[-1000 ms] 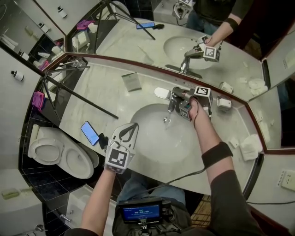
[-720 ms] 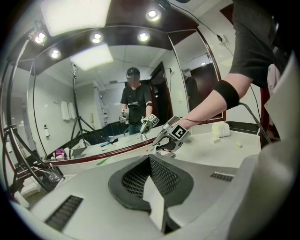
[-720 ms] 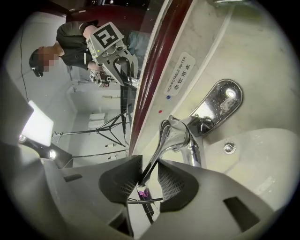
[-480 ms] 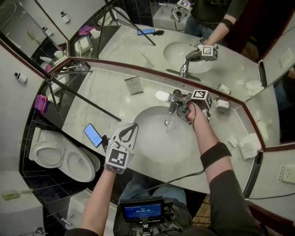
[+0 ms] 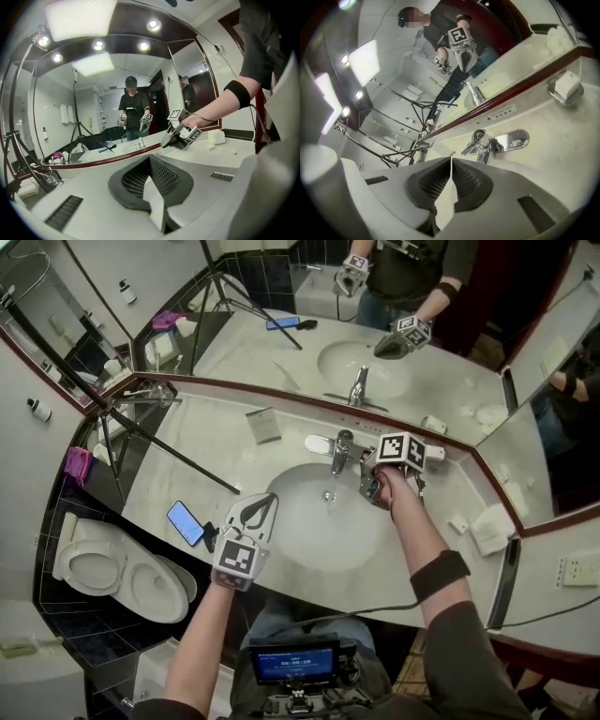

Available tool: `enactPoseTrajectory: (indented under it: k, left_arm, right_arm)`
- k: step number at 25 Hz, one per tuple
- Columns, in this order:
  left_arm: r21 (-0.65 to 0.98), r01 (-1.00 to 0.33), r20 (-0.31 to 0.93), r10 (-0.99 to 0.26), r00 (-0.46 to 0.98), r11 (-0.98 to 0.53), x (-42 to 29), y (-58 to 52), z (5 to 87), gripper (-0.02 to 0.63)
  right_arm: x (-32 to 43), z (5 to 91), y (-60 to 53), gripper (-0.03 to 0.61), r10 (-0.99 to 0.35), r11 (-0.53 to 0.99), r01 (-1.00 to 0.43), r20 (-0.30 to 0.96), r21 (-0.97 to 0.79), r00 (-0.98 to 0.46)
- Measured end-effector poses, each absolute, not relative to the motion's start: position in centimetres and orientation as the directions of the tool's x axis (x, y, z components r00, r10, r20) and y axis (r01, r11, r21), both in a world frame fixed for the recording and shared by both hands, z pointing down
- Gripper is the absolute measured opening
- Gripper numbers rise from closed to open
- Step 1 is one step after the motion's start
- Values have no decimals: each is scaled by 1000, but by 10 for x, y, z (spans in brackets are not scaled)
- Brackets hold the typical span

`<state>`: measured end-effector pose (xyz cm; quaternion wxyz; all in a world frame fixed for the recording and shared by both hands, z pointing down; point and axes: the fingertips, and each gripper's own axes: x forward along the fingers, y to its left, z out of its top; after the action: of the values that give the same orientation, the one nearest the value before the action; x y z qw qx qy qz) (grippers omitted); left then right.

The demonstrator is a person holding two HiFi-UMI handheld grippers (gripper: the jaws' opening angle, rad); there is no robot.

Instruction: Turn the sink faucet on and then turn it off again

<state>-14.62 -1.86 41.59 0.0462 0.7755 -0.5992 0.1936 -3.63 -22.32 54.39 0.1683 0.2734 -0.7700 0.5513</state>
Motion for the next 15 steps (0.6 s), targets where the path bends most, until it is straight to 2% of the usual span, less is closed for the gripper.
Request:
enactPoseTrajectory:
  k: [8, 15]
  left_arm:
    - [-114, -949, 358, -903, 236, -294, -136, -17, 417, 0]
    - [-91, -935, 363, -886, 289, -342, -136, -18, 426, 0]
  right_arm:
    - [5, 488, -192, 2, -333, 532, -615, 524, -582, -784]
    - [67, 471, -159, 3, -438, 666, -660, 535, -348, -723]
